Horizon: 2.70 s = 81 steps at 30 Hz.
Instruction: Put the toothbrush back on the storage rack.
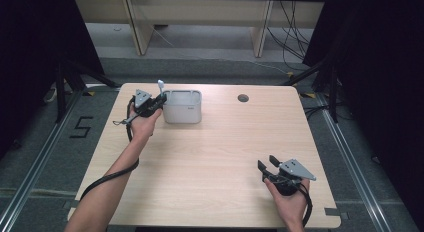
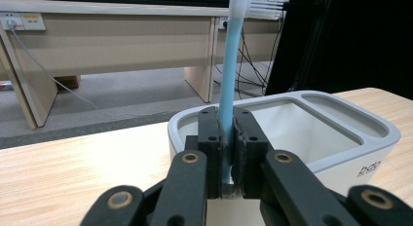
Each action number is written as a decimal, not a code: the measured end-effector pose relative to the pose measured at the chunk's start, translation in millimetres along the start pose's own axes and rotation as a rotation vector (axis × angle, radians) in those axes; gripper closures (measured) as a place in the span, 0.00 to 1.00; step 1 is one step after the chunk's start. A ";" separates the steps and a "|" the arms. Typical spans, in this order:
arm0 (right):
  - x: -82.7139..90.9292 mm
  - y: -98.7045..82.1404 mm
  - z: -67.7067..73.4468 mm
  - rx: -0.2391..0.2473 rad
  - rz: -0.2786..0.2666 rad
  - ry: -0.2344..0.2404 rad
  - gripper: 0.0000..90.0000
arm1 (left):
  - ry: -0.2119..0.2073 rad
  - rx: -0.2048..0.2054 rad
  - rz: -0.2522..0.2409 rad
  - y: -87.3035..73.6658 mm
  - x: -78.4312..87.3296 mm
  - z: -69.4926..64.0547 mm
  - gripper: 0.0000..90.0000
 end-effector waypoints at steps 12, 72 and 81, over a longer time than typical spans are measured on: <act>0.1 -0.1 0.3 -0.001 0.006 0.005 0.54 | 0.003 0.008 0.008 -1.5 -1.1 0.2 0.92; 0.0 -2.1 4.8 -0.057 0.021 0.017 0.54 | -0.022 0.028 0.002 -5.7 81.5 -7.1 0.52; -0.1 -2.0 4.5 -0.048 0.018 0.018 0.54 | -0.034 0.015 0.010 -11.6 100.1 -13.2 0.51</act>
Point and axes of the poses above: each handheld gripper's, and its own axes: x roughly backward along the jaws, y roughly out of its top, z roughly to its left, the point moved 2 cm from there along -x, roughly forward along the jaws, and after that the axes turned 3 degrees about y, right-handed, at the moved point
